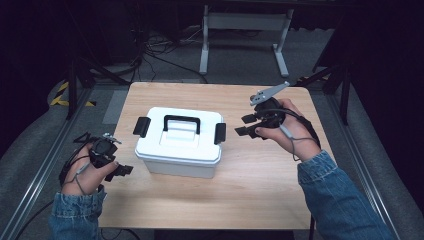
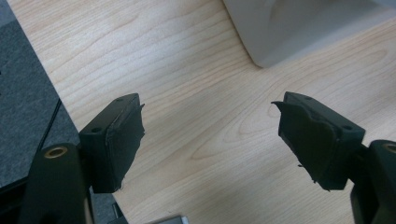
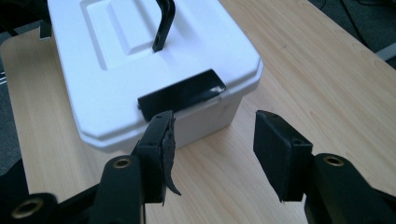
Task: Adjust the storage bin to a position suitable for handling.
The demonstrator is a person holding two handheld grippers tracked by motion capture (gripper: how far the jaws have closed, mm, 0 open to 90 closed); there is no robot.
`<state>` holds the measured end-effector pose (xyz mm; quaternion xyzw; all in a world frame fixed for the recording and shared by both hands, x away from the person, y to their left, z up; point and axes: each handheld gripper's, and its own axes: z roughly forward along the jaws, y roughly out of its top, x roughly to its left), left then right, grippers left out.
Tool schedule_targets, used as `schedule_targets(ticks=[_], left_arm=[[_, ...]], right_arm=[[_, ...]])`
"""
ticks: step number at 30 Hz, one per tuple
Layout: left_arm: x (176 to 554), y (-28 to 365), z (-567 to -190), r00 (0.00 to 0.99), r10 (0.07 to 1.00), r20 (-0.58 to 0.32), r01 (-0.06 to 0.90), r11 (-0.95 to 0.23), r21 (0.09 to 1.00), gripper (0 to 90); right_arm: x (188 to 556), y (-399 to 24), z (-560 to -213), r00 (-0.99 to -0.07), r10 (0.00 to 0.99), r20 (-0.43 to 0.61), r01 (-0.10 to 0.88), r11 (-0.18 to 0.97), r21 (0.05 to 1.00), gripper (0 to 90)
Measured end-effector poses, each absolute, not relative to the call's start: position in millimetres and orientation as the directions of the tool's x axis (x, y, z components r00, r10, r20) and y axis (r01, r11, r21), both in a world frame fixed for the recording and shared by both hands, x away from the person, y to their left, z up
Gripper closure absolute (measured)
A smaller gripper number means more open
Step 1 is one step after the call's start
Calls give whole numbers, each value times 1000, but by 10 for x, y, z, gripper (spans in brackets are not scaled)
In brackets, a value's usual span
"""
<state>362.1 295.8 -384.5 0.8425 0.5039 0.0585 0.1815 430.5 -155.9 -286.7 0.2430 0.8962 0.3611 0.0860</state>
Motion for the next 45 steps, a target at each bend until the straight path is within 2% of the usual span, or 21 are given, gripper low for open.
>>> schedule_targets(ticks=[4, 11, 20, 28, 41, 45], left_arm=[[3643, 2970, -3866, 483, 871, -84, 829, -425, 363, 227], [3648, 3000, -3822, 439, 895, -82, 833, -371, 411, 222], [3659, 3018, -3836, 440, 894, -81, 832, -372, 411, 218], [3656, 3023, -3837, 441, 893, -85, 834, -373, 406, 216], [3665, 3017, -3852, 445, 891, -88, 835, -377, 401, 215], [3672, 3018, -3857, 445, 891, -94, 836, -375, 400, 214]], right_arm=[[4366, -1391, -2824, -877, 480, 22, 361, 629, 689, 492], [4487, -1092, -2815, -890, 456, 26, 352, 649, 675, 491], [4633, -691, -2860, -907, 419, 36, 338, 675, 656, 496], [4705, -495, -2946, -913, 407, 43, 337, 688, 642, 506], [4745, -207, -3121, -921, 384, 66, 341, 713, 612, 563], [4763, -152, -3157, -925, 378, 43, 326, 729, 601, 632]])
